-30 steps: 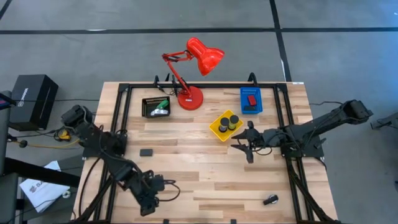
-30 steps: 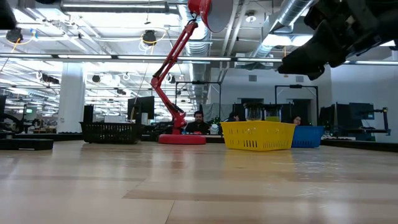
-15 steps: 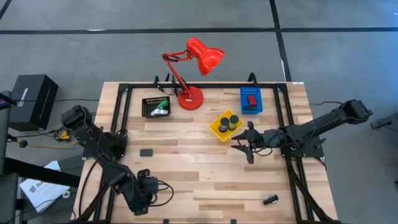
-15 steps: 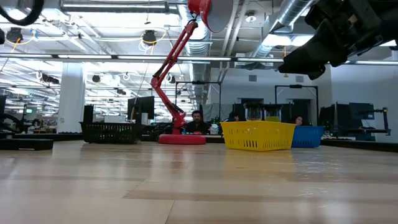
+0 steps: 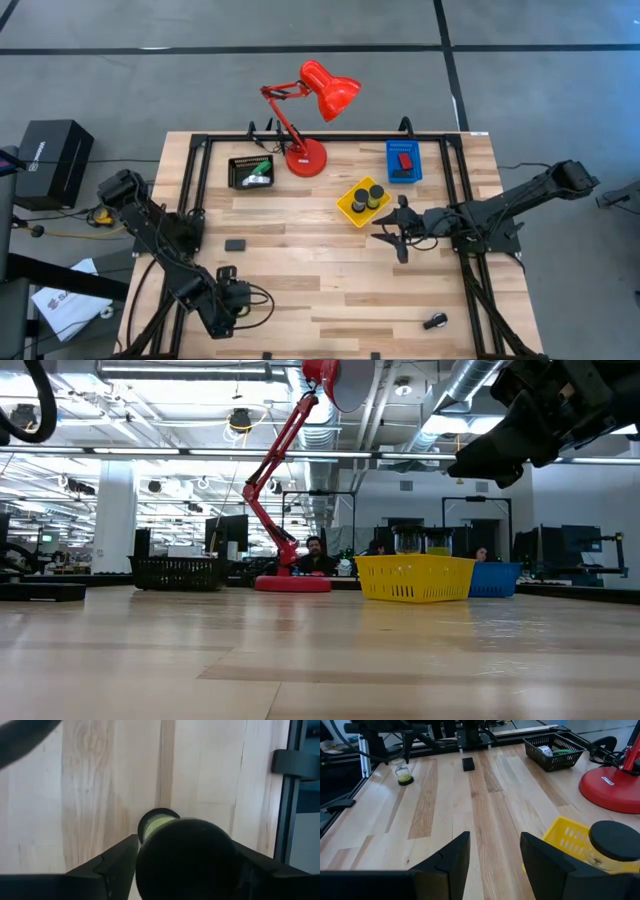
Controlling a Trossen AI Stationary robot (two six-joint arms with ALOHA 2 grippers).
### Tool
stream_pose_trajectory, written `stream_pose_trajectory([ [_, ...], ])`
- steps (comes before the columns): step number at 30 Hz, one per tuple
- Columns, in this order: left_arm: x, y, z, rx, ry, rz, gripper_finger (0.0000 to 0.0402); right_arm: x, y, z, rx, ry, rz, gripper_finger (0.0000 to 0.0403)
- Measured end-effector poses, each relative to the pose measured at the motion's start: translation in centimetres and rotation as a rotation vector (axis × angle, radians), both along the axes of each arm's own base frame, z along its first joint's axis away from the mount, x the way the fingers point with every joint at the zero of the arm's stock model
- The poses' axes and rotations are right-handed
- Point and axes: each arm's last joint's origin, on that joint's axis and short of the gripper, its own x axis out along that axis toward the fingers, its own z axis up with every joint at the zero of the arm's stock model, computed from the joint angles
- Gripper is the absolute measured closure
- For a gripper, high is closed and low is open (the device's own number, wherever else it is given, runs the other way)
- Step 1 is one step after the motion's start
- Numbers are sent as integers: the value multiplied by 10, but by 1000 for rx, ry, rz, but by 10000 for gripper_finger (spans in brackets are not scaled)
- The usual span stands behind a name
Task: Pick & Place Office items
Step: Put the light green hourglass into the yellow bin
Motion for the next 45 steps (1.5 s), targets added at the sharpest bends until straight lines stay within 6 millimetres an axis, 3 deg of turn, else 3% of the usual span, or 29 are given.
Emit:
stream_pose_trajectory([
  [7, 6, 5, 0, 11, -23, 33, 207, 0, 0, 0, 0, 0, 0, 237],
  [15, 23, 20, 1, 59, -61, 84, 186, 0, 0, 0, 0, 0, 0, 237],
  [19, 35, 32, 1, 77, -71, 88, 206, 0, 0, 0, 0, 0, 0, 237],
  [24, 58, 61, 1, 80, -76, 217, 207, 0, 0, -1, -3, 12, 0, 237],
  [28, 76, 84, 3, 101, -122, 201, 200, -1, 0, -2, -1, 25, -3, 237],
  [37, 129, 137, 24, 103, -474, 161, 206, -1, 0, -2, -1, 25, -3, 237],
  [41, 143, 161, 34, 147, -603, 150, 198, -1, 0, -2, -1, 25, -3, 237],
  [45, 148, 182, 35, 104, -620, 175, 207, -1, 0, -2, 0, 25, -3, 237],
])
